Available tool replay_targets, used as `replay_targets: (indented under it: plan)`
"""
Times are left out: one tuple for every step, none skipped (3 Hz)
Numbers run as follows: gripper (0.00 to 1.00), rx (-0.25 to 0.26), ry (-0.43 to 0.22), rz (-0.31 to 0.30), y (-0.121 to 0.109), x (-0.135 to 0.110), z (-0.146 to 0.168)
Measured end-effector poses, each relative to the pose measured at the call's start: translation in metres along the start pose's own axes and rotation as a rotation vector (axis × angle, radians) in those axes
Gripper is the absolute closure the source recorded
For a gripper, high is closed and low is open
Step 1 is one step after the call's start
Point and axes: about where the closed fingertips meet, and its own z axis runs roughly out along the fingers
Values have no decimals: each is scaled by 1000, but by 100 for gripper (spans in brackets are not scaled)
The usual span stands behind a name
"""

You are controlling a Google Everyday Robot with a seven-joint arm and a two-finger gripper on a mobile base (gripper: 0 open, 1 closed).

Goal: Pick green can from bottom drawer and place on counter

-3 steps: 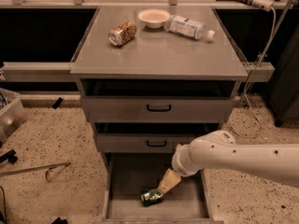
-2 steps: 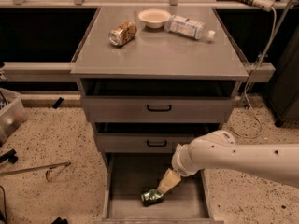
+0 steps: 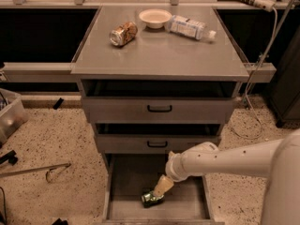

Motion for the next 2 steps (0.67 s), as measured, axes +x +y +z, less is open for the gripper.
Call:
replay_targets:
  plan:
    - [0,-16,-77,-3,1,7,63]
    - [0,-82,-128,1,15,11,119]
